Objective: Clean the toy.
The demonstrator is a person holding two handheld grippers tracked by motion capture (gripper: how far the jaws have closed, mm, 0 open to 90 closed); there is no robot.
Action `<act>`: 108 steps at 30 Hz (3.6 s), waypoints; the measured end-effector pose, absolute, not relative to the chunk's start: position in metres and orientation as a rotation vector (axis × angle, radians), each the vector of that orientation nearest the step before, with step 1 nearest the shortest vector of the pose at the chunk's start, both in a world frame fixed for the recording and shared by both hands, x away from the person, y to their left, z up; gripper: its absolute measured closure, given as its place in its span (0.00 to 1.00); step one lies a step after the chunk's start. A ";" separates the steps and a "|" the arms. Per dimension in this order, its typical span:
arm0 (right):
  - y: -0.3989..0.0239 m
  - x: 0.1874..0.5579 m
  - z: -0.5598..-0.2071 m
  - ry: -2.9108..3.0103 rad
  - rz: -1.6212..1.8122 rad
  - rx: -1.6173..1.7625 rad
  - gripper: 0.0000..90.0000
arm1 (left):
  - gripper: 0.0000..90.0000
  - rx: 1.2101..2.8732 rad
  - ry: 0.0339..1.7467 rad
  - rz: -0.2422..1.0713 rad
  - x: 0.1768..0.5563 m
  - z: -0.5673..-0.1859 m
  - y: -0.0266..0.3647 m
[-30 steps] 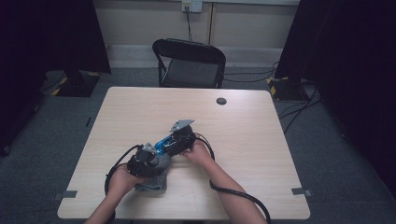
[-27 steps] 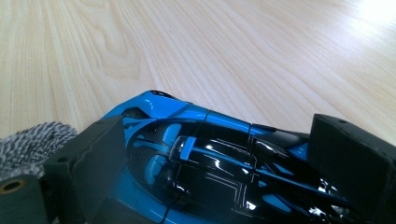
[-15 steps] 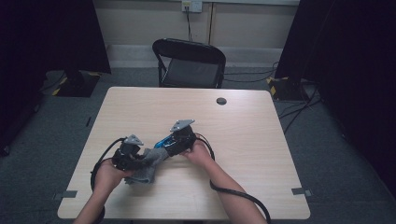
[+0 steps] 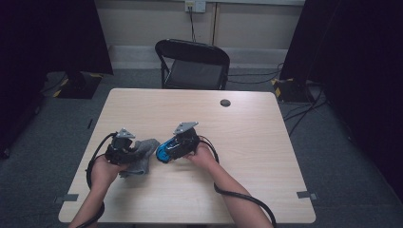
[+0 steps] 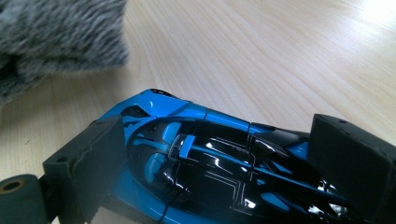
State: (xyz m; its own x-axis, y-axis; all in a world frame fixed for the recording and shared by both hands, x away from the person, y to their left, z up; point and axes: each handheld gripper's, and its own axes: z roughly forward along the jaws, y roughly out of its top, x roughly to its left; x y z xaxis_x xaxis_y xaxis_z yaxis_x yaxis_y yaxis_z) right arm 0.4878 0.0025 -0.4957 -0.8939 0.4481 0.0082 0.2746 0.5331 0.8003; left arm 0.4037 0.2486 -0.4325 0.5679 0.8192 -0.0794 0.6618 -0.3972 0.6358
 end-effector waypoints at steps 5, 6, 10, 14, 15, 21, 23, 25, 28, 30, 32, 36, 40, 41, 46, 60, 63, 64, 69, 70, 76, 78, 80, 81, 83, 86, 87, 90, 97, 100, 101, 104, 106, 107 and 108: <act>0.002 0.488 -0.496 2.572 1.295 0.609 0.05 | 0.80 2.178 1.218 0.342 0.421 -0.435 0.252; 0.002 0.488 -0.496 2.574 1.294 0.609 0.05 | 0.80 2.175 1.221 0.343 0.424 -0.435 0.253; 0.002 0.489 -0.496 2.580 1.293 0.598 0.05 | 0.80 2.171 1.224 0.337 0.428 -0.438 0.250; 0.003 0.489 -0.495 2.579 1.282 0.602 0.05 | 0.77 2.184 1.219 0.358 0.433 -0.440 0.249; 0.003 0.488 -0.495 2.583 1.279 0.601 0.05 | 0.77 2.176 1.230 0.351 0.435 -0.442 0.249; 0.003 0.492 -0.488 2.629 1.238 0.623 0.10 | 0.78 2.169 1.247 0.344 0.441 -0.441 0.248; 0.001 0.493 -0.485 2.633 1.241 0.646 0.16 | 0.78 2.168 1.243 0.359 0.442 -0.441 0.247; -0.001 0.494 -0.482 2.645 1.239 0.643 0.16 | 0.78 2.170 1.248 0.360 0.442 -0.440 0.249; -0.005 0.492 -0.479 2.641 1.229 0.633 0.17 | 0.78 2.164 1.262 0.370 0.443 -0.440 0.250; -0.008 0.491 -0.480 2.639 1.210 0.624 0.17 | 0.78 2.172 1.263 0.380 0.445 -0.440 0.250; -0.010 0.489 -0.481 2.633 1.214 0.612 0.17 | 0.78 2.169 1.268 0.375 0.447 -0.441 0.250; -0.008 0.485 -0.484 2.606 1.180 0.554 0.16 | 0.77 2.172 1.276 0.392 0.458 -0.442 0.247; -0.008 0.485 -0.487 2.598 1.224 0.551 0.15 | 0.77 2.188 1.271 0.390 0.474 -0.443 0.241; -0.009 0.485 -0.488 2.592 1.240 0.546 0.15 | 0.77 2.194 1.256 0.384 0.480 -0.444 0.238; -0.011 0.485 -0.490 2.583 1.261 0.541 0.15 | 0.75 2.225 1.220 0.400 0.496 -0.449 0.220; -0.011 0.486 -0.491 2.582 1.279 0.546 0.15 | 0.46 2.139 1.334 0.473 0.487 -0.452 0.223; -0.011 0.486 -0.491 2.578 1.283 0.545 0.15 | 0.43 2.121 1.382 0.441 0.483 -0.461 0.227; -0.011 0.485 -0.491 2.577 1.283 0.544 0.15 | 0.42 2.119 1.389 0.430 0.483 -0.465 0.228; -0.012 0.485 -0.492 2.571 1.290 0.547 0.15 | 0.55 2.172 1.356 0.461 0.485 -0.480 0.223; -0.012 0.485 -0.492 2.570 1.293 0.544 0.15 | 0.64 2.180 1.343 0.464 0.485 -0.479 0.222; -0.013 0.484 -0.494 2.556 1.319 0.551 0.15 | 0.82 2.190 1.235 0.484 0.499 -0.464 0.210; -0.013 0.484 -0.494 2.553 1.326 0.554 0.15 | 0.82 2.227 1.175 0.489 0.504 -0.462 0.200; -0.013 0.485 -0.494 2.555 1.329 0.558 0.15 | 0.82 2.267 1.128 0.487 0.509 -0.463 0.189; -0.013 0.485 -0.494 2.555 1.330 0.560 0.15 | 0.81 2.290 1.110 0.497 0.511 -0.465 0.184; -0.013 0.486 -0.494 2.555 1.338 0.568 0.15 | 0.80 2.298 1.106 0.442 0.516 -0.471 0.176; -0.013 0.487 -0.494 2.554 1.342 0.576 0.15 | 0.80 2.292 1.114 0.429 0.520 -0.477 0.169; -0.014 0.486 -0.494 2.552 1.343 0.575 0.15 | 0.80 2.279 1.122 0.417 0.521 -0.477 0.169; -0.014 0.487 -0.495 2.548 1.352 0.580 0.15 | 0.80 2.271 1.123 0.390 0.525 -0.478 0.168; -0.014 0.487 -0.495 2.546 1.358 0.583 0.16 | 0.82 2.285 1.103 0.364 0.522 -0.477 0.168; -0.015 0.488 -0.495 2.548 1.361 0.580 0.16 | 0.82 2.290 1.093 0.350 0.521 -0.476 0.171; -0.015 0.488 -0.495 2.552 1.359 0.579 0.16 | 0.83 2.290 1.097 0.338 0.520 -0.475 0.171; -0.015 0.488 -0.495 2.550 1.359 0.578 0.16 | 0.83 2.294 1.107 0.323 0.518 -0.474 0.174; -0.015 0.488 -0.495 2.549 1.359 0.579 0.16 | 0.83 2.312 1.091 0.323 0.515 -0.473 0.176; -0.015 0.488 -0.495 2.551 1.359 0.579 0.16 | 0.83 2.315 1.088 0.323 0.514 -0.473 0.177; -0.015 0.488 -0.495 2.551 1.357 0.579 0.16 | 0.83 2.320 1.086 0.315 0.513 -0.472 0.179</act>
